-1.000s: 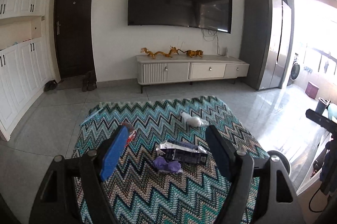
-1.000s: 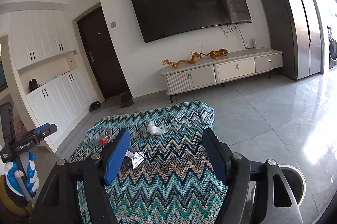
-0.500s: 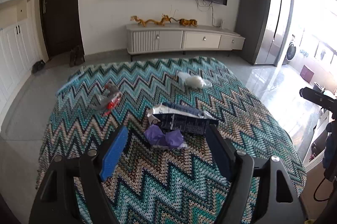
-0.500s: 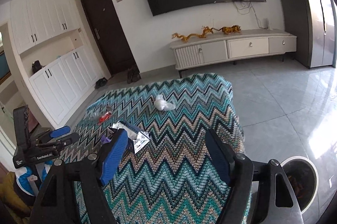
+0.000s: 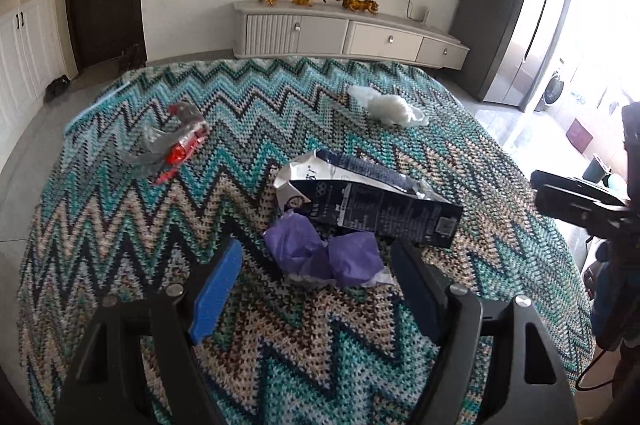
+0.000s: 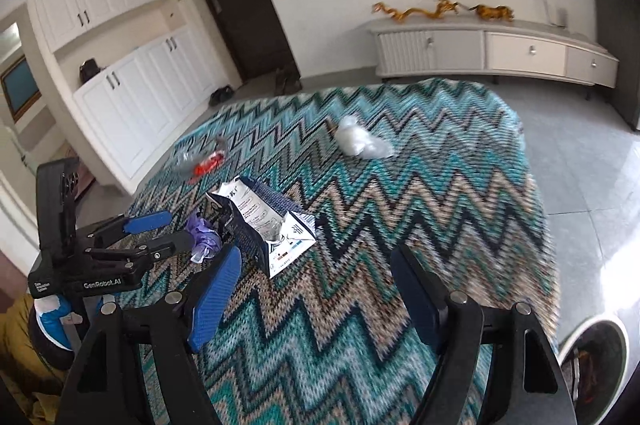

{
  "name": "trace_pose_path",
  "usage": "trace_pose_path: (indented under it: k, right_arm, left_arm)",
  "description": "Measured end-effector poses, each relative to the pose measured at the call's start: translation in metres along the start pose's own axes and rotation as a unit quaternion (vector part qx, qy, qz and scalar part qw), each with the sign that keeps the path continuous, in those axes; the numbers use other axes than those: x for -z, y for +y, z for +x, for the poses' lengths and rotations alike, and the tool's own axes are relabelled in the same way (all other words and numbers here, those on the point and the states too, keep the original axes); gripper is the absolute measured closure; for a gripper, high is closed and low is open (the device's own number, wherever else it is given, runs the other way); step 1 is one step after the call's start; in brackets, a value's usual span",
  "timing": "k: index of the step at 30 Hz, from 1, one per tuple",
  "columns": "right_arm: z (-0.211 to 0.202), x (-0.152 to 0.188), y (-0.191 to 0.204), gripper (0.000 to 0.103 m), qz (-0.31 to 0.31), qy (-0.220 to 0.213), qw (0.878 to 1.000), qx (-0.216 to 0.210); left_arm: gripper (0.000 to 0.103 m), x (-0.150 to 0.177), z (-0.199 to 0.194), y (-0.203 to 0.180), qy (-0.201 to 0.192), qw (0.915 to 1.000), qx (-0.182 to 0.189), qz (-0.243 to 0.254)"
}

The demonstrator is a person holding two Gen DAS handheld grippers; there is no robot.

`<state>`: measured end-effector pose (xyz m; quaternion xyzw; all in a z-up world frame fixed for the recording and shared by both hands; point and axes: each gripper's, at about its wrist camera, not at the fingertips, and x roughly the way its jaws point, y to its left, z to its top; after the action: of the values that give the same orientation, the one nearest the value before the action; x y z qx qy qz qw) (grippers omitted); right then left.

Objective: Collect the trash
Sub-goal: 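Grasp the white paper packet with the right tool while the left tool grasps the purple glove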

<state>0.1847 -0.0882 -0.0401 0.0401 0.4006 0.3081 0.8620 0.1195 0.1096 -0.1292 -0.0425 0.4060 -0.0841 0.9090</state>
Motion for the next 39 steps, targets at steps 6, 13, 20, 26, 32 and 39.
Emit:
trace_pose_path:
  k: [6,13,20,26,32,39]
  right_arm:
    - [0.043,-0.010,0.004,0.027,-0.020,0.025,0.999,-0.023]
    - [0.078,-0.014,0.014,0.027,-0.040,0.049,0.997,-0.047]
    - [0.102,-0.020,0.022,0.027,-0.060,0.063,0.995,-0.056]
    - [0.117,-0.018,0.031,0.025,-0.093,0.082,0.992,-0.037]
    - [0.114,-0.013,0.041,0.039,-0.112,0.081,0.990,-0.025]
    - [0.089,0.000,0.036,0.040,-0.082,0.068,0.994,-0.007]
  left_arm:
    - [0.031,0.003,0.019,0.002,0.013,0.9999,-0.001,0.006]
    - [0.051,0.005,0.025,0.020,0.017,0.9993,-0.004,-0.031]
    - [0.052,0.008,0.024,0.030,0.006,0.9984,-0.010,-0.056]
    - [0.052,0.010,0.021,0.035,0.001,0.9977,-0.016,-0.067]
    - [0.052,0.011,0.019,0.034,0.000,0.9975,-0.021,-0.067]
    - [0.052,0.012,0.015,0.030,-0.004,0.9970,-0.038,-0.067]
